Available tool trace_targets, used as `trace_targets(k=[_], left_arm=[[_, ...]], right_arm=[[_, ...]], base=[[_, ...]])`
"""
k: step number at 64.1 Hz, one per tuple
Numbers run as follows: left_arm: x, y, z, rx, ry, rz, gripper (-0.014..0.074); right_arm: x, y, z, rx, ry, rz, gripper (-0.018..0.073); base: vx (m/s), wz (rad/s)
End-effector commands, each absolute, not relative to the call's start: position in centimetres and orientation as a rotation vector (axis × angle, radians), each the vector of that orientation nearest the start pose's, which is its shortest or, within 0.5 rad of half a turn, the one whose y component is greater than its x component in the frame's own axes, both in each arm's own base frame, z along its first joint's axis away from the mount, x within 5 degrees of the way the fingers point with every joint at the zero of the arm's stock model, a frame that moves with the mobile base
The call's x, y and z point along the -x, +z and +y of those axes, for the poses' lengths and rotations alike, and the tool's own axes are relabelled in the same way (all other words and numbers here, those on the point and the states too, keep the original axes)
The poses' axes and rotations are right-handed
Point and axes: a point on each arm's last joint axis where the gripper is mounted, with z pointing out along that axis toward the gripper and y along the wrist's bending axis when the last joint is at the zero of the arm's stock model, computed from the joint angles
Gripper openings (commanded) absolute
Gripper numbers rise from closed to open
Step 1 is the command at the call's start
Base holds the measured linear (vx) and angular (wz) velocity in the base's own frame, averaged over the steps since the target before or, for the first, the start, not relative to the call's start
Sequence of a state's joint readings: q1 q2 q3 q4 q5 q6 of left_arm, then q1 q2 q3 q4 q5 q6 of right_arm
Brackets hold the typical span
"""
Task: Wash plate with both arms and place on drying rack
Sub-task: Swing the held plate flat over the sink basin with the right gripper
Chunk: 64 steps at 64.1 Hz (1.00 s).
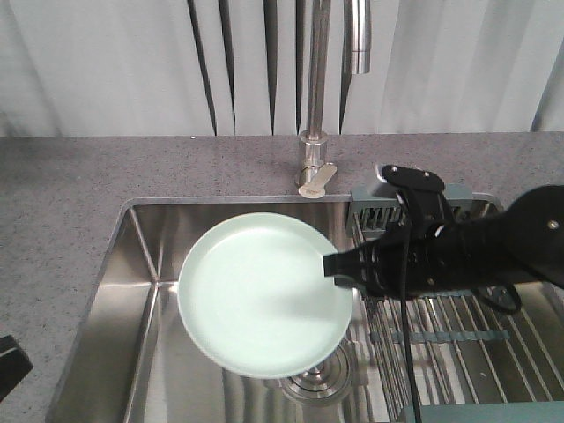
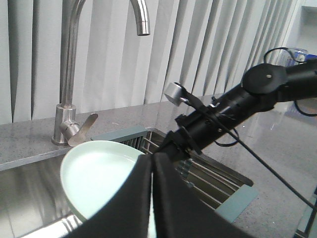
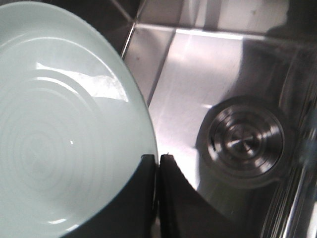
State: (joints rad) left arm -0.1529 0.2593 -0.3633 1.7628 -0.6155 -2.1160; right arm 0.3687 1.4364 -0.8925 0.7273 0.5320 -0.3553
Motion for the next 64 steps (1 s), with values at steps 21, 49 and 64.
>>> trace_targets(k=[21,49,64], left_arm=[[-4.7,31.3,-5.8,-0.373,-0.788,1.527,-0.0006],[-4.7,31.3,-5.8,-0.373,-0.788,1.527,-0.0006],[-4.7,31.3,-5.8,-0.373,-0.788,1.527,-0.0006]], right_arm=[[-26.7,29.4,4.3,0.155,0.514,2.539,-0.0002],[-22.6,27.7,12.2,0.172,0.718,2.413,-0.0002],[-28.4,28.8,11.5,0.175,0.586,2.404,-0.0002]], base=[[0.0,0.0],[0.0,0.0],[0.0,0.0]])
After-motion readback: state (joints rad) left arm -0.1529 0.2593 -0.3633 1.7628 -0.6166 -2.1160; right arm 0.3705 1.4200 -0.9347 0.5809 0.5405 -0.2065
